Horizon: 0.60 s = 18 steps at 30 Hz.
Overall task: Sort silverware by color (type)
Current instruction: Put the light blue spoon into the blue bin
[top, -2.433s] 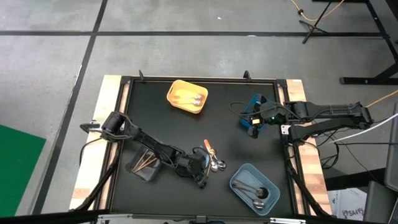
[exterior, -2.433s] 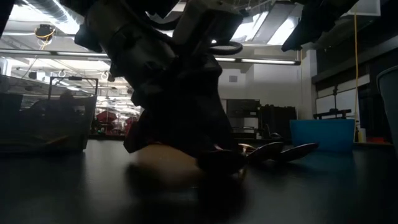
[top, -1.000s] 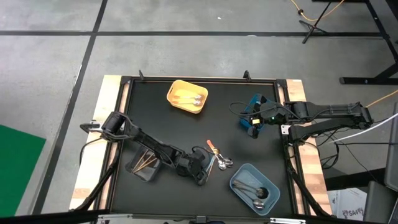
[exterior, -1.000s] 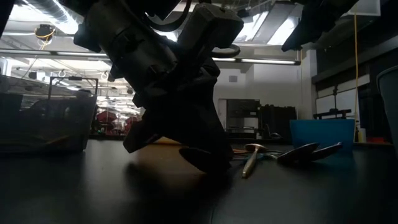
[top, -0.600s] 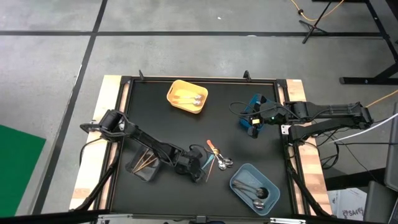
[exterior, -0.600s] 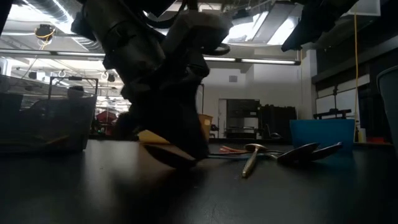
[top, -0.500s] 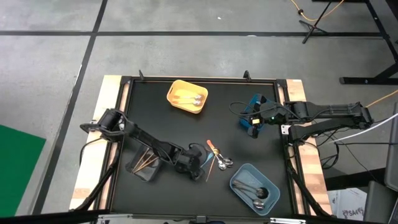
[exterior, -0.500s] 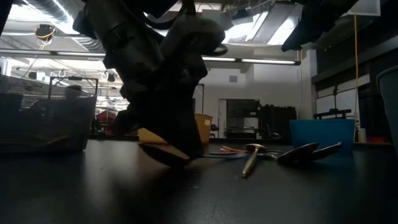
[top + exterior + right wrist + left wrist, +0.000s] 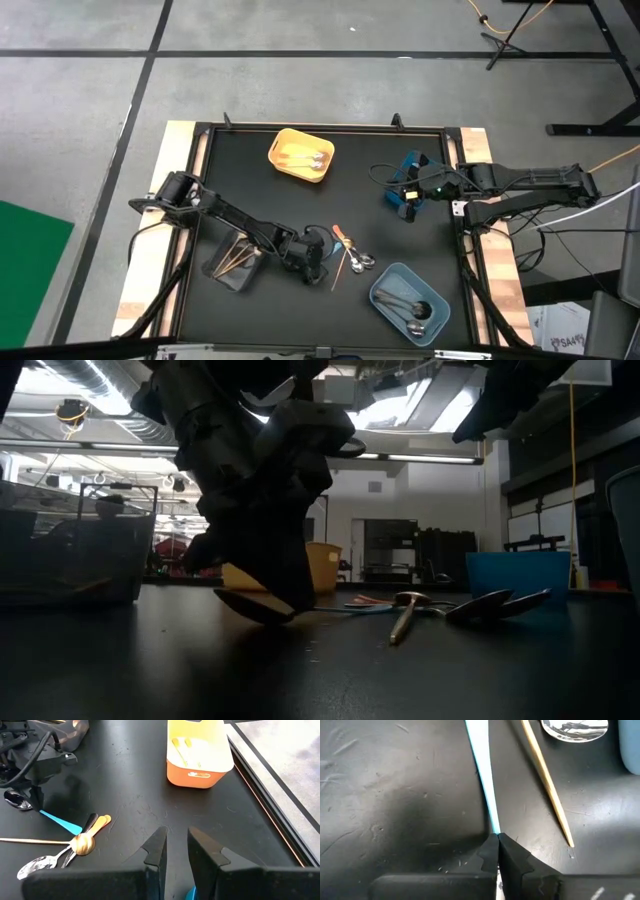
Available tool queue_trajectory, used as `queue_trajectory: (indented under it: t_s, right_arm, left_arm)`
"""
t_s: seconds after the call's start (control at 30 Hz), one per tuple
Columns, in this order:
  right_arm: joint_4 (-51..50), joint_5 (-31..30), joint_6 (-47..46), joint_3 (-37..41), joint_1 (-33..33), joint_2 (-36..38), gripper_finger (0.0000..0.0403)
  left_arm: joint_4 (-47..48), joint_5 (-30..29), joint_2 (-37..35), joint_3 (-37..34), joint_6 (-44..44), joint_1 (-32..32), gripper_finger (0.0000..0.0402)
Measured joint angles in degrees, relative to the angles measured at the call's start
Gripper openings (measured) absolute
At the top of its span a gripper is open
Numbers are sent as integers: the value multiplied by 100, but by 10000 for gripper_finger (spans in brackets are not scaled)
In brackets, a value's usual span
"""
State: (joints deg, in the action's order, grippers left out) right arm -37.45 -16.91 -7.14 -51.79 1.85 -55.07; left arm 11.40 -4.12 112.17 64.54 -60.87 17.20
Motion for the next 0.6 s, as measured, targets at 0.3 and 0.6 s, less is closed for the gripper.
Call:
queue_trajectory:
  t_s: [0.3,0.6]
  right_arm:
    - [0,2,0,0,0,0,67]
    - [0,1,0,0,0,2,67]
  left_arm:
    - [-48,-50,25,-10,13,10,58]
    - [-61,-96,29,-10,14,16,64]
